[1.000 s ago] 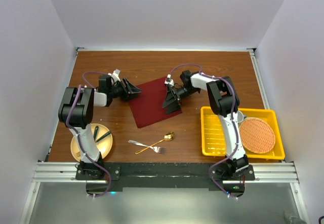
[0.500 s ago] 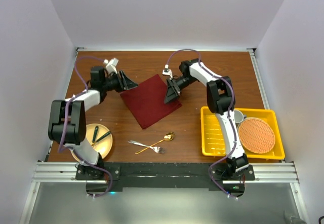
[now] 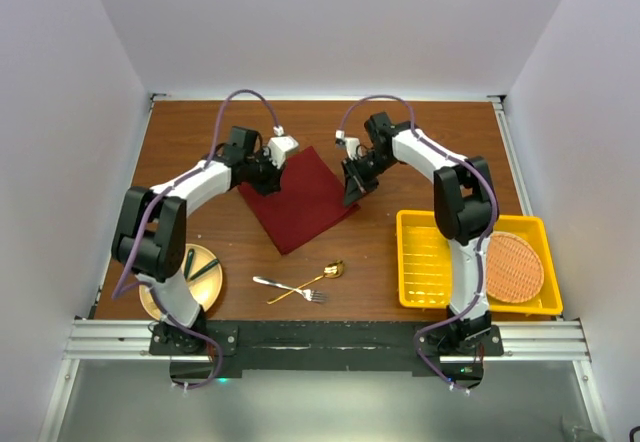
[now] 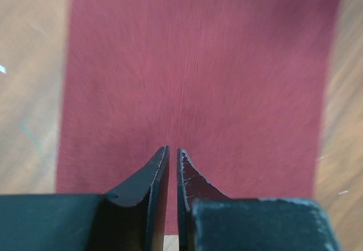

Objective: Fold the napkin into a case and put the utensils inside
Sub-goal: Smooth out the square-folded napkin at the center of the board, then pick up the top corner of the square folded napkin from the center of the board, then fold the top corner of the square-folded napkin at the center of the board, then smooth out the upper triangle-folded napkin at the center of the board.

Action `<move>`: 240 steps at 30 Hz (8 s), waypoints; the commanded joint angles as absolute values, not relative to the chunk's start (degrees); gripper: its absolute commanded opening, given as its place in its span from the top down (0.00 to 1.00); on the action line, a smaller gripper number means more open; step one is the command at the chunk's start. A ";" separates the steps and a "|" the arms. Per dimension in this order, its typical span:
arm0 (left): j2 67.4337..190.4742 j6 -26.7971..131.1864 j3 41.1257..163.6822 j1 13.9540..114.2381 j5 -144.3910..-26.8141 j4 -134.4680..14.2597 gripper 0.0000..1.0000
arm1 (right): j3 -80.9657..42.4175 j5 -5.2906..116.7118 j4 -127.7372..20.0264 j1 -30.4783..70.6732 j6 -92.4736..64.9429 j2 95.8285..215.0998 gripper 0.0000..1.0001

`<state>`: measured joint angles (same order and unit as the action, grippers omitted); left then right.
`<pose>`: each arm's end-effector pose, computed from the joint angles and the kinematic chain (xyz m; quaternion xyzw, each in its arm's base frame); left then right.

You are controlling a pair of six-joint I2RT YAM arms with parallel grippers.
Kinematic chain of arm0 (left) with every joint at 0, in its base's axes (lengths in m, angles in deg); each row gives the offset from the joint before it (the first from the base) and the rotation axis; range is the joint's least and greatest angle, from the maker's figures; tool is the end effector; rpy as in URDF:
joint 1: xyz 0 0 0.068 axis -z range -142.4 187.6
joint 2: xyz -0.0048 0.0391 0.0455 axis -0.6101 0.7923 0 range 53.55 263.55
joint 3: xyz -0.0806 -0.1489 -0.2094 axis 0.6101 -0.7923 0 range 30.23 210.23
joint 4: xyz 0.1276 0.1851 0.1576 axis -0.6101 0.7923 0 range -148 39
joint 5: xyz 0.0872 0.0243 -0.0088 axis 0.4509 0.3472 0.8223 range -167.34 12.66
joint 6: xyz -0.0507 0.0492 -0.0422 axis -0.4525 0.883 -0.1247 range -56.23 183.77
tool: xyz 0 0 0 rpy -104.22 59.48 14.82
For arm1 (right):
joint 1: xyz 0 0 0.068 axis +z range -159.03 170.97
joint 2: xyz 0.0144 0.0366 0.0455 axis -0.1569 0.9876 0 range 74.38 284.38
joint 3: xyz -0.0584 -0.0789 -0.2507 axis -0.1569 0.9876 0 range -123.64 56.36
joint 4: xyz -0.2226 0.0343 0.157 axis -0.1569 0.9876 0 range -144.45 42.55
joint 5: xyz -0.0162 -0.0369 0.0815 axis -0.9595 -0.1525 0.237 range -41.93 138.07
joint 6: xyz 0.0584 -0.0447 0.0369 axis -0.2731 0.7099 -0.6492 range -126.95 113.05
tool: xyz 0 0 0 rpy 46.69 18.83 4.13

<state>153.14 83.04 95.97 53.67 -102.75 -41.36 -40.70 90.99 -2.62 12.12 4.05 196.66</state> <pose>0.3761 -0.1403 0.1688 0.3495 0.8523 -0.1977 0.3353 0.3994 0.2068 0.1543 -0.2957 0.8771 0.3714 0.0724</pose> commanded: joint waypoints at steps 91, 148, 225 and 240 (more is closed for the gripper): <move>139.59 141.03 76.46 65.19 -115.05 -27.85 0.75 | -49.37 92.72 -12.35 15.49 -2.03 199.98 0.20; 166.31 119.76 103.62 51.40 -109.60 -66.70 1.00 | -51.22 89.47 -12.26 15.32 -1.76 201.56 0.47; 153.83 59.91 96.85 36.10 -122.52 -60.99 0.08 | -43.84 79.09 -20.88 12.33 -8.01 200.86 0.68; 154.89 60.34 97.56 35.58 -122.96 -60.73 0.08 | -41.11 77.78 -19.47 12.15 -7.30 198.84 0.96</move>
<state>154.30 58.89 95.20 36.16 -122.07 -60.00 -41.88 78.64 -20.80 12.34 -8.21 201.62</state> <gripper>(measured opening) 0.918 0.052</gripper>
